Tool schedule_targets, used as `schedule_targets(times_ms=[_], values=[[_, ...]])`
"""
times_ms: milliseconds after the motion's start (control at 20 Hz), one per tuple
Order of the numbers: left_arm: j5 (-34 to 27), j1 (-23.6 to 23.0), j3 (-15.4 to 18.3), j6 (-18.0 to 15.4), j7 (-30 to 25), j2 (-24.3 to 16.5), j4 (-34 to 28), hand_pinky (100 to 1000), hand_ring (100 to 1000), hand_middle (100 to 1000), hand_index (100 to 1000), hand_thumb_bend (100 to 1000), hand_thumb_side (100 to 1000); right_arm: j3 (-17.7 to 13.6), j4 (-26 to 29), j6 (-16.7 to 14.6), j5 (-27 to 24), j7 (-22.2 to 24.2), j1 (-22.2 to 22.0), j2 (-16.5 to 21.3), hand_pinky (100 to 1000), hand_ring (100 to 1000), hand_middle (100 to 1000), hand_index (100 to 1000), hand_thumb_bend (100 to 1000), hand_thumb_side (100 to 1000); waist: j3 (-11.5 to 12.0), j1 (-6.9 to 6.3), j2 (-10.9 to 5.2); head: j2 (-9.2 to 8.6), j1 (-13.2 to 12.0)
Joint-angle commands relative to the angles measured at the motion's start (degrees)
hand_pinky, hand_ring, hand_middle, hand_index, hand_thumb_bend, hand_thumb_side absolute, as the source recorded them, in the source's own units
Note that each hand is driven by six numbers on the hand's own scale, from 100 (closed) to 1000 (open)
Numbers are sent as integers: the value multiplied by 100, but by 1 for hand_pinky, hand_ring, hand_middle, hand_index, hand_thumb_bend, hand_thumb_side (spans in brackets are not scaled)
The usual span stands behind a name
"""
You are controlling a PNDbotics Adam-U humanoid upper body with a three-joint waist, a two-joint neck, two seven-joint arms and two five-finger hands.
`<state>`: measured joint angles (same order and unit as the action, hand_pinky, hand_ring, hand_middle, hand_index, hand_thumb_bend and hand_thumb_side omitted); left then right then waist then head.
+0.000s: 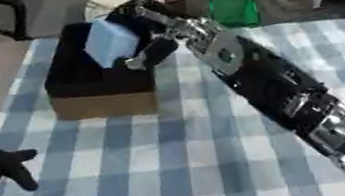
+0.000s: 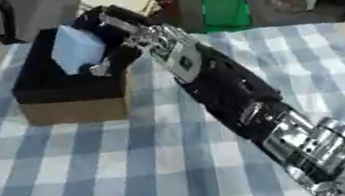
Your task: Pick up objects on the table and place them in the box.
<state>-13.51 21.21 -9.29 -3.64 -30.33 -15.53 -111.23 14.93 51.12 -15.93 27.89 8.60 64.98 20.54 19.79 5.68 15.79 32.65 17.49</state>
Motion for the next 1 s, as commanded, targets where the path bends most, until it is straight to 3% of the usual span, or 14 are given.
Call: schedule_targets(times_ms=[50,200,400,550,850,1000], values=[[-13,71,-9,2,-30,4,-112,880,541,538,735,180,836,44,100,144,327,-299,122,85,714,806,459,646,657,345,-12,-49,-91,-69,32],[-5,78,-20,12,-35,7,-106,879,541,537,735,181,835,111,275,261,635,-606,120,114,739,828,598,773,696,322,-30,-36,-91,-84,33],[3,73,-25,27,-33,10,-95,878,540,537,734,182,836,139,465,379,1053,-1023,104,128,767,860,749,861,798,288,-47,-20,-103,-83,37],[4,72,-28,33,-30,12,-92,877,540,537,734,182,834,137,510,405,1357,-1328,82,116,785,883,837,903,824,251,-66,-17,-116,-85,34],[11,34,-17,36,-10,13,-79,876,540,536,733,182,836,67,544,378,1926,-1710,15,96,786,885,838,904,817,235,-163,-51,-149,-63,4],[38,-33,2,28,7,6,-61,876,540,536,733,182,840,53,688,354,1917,-1742,-48,161,781,893,825,905,806,228,-260,-93,-175,-25,-25]])
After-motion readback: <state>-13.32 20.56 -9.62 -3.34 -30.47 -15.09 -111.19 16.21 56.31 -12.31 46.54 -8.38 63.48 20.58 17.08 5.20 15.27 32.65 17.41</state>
